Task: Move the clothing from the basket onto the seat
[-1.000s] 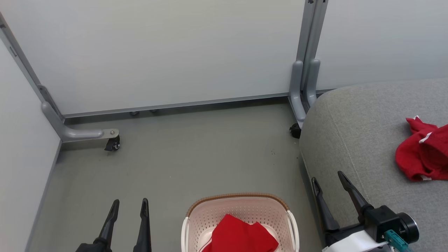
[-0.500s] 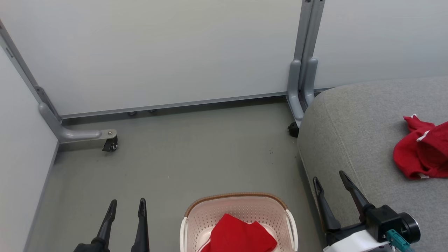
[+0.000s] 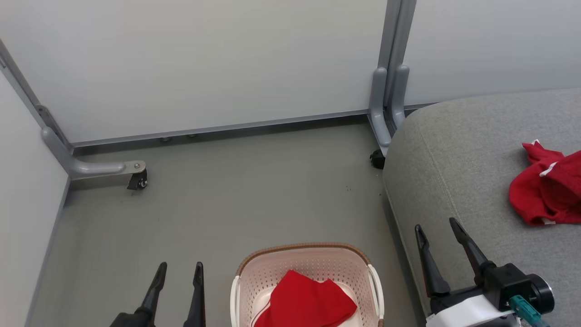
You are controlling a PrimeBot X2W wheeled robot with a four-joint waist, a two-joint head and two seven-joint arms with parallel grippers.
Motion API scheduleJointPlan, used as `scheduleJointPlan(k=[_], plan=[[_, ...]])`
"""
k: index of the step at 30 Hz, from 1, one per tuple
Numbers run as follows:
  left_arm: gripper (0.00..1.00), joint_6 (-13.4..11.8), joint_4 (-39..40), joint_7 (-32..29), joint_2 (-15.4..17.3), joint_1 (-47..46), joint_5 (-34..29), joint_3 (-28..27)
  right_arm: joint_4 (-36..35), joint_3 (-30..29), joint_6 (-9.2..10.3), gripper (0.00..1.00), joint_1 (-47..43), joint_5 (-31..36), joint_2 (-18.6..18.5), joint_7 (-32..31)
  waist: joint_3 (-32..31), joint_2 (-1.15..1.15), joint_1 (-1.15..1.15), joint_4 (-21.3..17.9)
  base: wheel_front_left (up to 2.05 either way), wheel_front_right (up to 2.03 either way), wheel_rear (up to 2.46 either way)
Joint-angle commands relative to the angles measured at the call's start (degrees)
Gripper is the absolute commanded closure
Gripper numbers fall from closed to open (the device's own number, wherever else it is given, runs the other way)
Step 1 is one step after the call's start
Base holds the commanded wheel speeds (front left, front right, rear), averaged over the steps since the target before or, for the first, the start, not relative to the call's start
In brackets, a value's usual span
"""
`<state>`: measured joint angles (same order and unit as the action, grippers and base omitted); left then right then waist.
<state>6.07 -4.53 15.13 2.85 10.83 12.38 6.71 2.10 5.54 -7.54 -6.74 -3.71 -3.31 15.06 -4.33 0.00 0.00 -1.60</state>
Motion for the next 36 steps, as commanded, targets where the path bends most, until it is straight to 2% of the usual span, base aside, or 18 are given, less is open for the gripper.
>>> scheduleJointPlan(k=[1, 5, 15, 20, 25, 29, 36], plan=[[0.00, 0.5, -1.3, 0.0, 0.1, -1.5, -0.6, 0.6, -0.2, -0.6, 0.10, 0.00, 0.5, 0.1, -0.4, 0.2, 1.3, 0.00, 0.00, -0.6, 0.00, 0.00, 0.00], [0.00, 1.0, -6.7, 0.0, 0.1, -5.9, -0.7, 3.7, -0.9, -3.2, 0.10, 0.00, 2.8, 0.4, -0.8, 0.2, 5.6, 0.00, 0.00, -2.1, 0.00, 0.00, 0.00], [0.00, 1.5, -16.8, 0.0, 0.6, -23.2, -2.1, 12.9, -4.7, -10.8, 0.10, 0.00, 13.6, -0.1, -0.8, 0.2, 23.8, 0.00, 0.00, -5.9, 0.00, 0.00, 0.00], [0.00, 1.5, -26.8, 0.0, 2.9, -33.3, 0.3, 21.3, -6.9, -13.1, 0.10, 0.00, 18.4, -0.1, -0.7, 0.2, 31.7, 0.00, 0.00, -7.4, 0.00, 0.00, 0.00], [0.00, 1.5, -37.1, 0.0, 4.4, -44.8, 4.5, 32.8, -8.5, -14.0, 0.10, 0.00, 22.2, 0.0, -0.9, 0.2, 38.8, 0.00, 0.00, -8.4, 0.00, 0.00, 0.00], [0.00, 1.5, -44.0, -1.3, 4.1, -52.4, 7.8, 39.7, -10.0, -14.4, 0.10, 0.00, 24.4, -0.3, -0.6, 0.2, 43.6, 0.00, 0.00, -8.8, 0.00, 0.00, 0.00], [0.00, 1.4, -52.2, -5.6, 3.8, -60.9, 13.2, 47.9, -13.2, -14.3, 0.10, 0.00, 28.1, -1.5, 0.0, 0.2, 51.0, 0.00, 0.00, -10.5, 0.00, 0.00, 0.00]])
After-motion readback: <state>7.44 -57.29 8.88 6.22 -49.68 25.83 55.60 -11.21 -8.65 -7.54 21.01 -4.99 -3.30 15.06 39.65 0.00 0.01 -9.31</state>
